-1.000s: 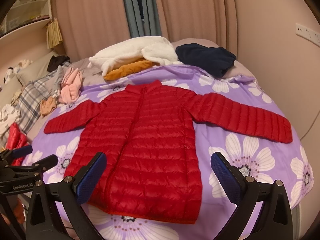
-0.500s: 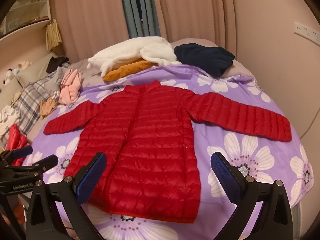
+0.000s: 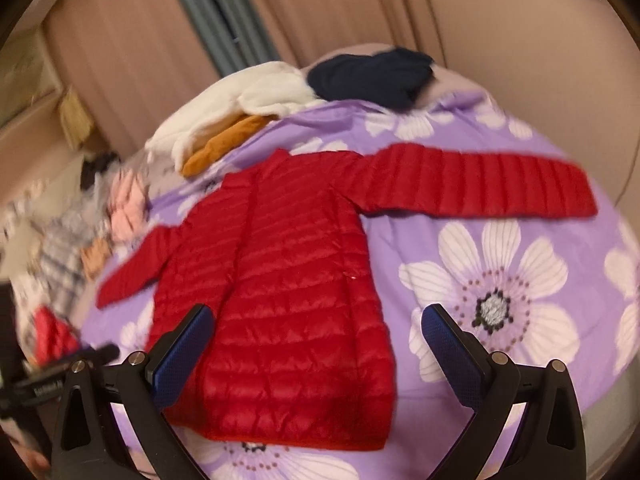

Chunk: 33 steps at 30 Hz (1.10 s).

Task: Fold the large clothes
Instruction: 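Reach the right tool to a sleeve cuff and close on it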

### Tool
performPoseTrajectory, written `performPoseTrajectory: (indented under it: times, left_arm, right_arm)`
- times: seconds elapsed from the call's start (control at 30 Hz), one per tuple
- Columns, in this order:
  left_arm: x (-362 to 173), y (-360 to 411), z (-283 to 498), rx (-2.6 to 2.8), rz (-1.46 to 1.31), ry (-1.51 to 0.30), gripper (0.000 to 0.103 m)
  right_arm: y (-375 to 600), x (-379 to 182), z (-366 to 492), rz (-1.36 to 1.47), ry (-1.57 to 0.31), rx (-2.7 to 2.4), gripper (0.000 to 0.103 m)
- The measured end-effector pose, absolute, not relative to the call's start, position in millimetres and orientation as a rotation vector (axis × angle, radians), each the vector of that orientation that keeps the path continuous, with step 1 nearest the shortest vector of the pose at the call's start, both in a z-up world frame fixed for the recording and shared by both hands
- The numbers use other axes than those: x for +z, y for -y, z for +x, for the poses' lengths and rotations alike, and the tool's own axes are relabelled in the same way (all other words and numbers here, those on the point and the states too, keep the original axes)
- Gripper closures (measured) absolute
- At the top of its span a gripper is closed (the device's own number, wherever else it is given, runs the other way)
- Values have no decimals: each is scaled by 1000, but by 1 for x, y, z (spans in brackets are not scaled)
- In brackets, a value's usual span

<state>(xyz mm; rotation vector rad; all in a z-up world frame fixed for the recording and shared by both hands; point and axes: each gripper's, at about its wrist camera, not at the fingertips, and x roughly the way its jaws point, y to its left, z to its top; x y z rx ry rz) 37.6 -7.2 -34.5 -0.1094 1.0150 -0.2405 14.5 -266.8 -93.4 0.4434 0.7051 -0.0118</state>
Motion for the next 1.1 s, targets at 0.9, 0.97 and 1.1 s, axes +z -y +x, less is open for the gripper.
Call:
performPoseTrajectory:
  times: [0.9,0.97,1.1]
  left_arm:
    - [-67,30,82,-311,-177,-1151,0]
    - [-68,29,84,-300,-173,-1157,0]
    - [-71,28,87,-284,-164,-1165,0]
  right_arm:
    - [525,-207,57,1074,-484,-437,16]
    - [534,-212,61,1112,-484,-455,37]
    - [544,-217,59,1162,-484,-489,68]
